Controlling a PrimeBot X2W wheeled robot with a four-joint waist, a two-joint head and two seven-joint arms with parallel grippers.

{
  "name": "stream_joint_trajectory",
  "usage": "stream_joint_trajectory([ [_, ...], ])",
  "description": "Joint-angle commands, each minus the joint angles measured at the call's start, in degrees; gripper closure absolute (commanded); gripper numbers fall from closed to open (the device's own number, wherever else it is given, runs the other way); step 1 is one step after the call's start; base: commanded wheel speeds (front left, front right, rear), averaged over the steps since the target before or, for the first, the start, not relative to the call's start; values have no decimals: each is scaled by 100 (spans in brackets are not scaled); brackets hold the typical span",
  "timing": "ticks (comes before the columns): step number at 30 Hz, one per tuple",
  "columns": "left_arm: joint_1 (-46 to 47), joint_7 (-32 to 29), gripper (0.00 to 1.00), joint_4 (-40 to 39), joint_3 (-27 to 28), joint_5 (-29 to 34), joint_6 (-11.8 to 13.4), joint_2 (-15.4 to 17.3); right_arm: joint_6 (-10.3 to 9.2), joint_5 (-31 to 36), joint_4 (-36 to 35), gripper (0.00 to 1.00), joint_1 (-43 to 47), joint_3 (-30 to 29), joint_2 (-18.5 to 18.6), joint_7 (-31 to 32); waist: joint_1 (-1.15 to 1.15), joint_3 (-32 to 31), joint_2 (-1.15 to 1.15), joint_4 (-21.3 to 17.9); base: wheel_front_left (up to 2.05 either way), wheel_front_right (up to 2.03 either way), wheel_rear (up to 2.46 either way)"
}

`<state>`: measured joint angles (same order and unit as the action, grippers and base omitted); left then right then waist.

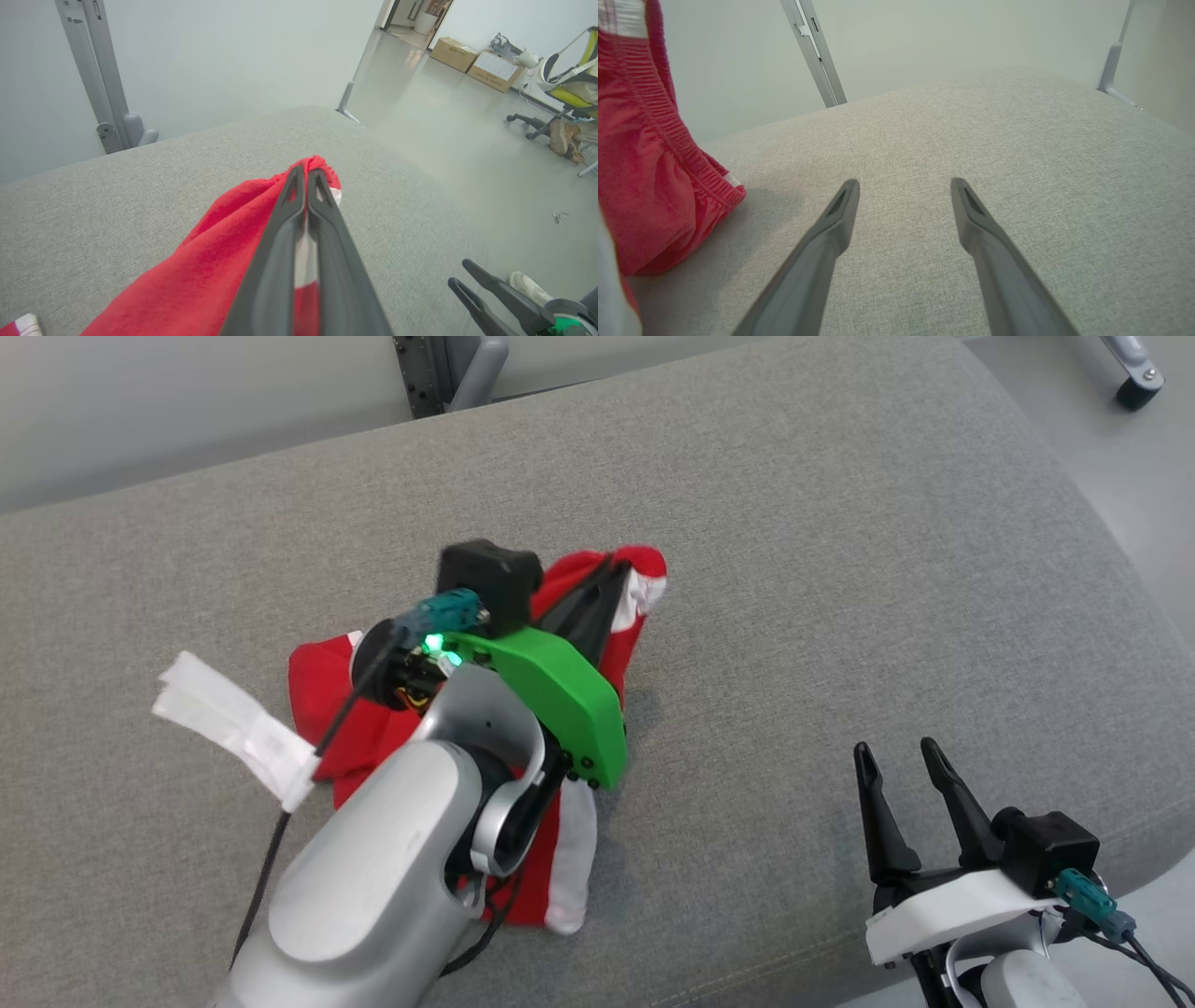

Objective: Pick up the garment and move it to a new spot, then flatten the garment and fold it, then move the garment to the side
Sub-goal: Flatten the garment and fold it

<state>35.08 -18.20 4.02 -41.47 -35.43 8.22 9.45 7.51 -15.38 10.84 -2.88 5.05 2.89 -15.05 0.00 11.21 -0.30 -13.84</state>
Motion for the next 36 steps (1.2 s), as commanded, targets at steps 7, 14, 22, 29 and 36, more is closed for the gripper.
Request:
stream_joint_trajectory([
  [7,-106,821,100,-198,1077,-604,637,-387,-4,47,6,0,107,-41,2,-20,0,-166,30,133,0,0,0],
  [14,-992,1773,100,65,1848,-918,1029,-446,-4,76,-11,0,184,-74,2,-20,0,-188,30,329,0,0,0],
  [22,-2407,2981,100,808,2540,-1462,949,-580,-4,209,3,0,263,-130,2,-20,0,-174,30,684,0,0,0],
  [29,-3108,3276,100,1407,2568,-1715,671,-631,-4,345,37,0,298,-130,3,-20,0,-215,30,1000,0,0,0],
  [36,-3268,3317,98,1627,2165,-1976,505,-650,-4,394,54,0,320,-113,63,-20,0,-210,30,1287,0,0,0],
])
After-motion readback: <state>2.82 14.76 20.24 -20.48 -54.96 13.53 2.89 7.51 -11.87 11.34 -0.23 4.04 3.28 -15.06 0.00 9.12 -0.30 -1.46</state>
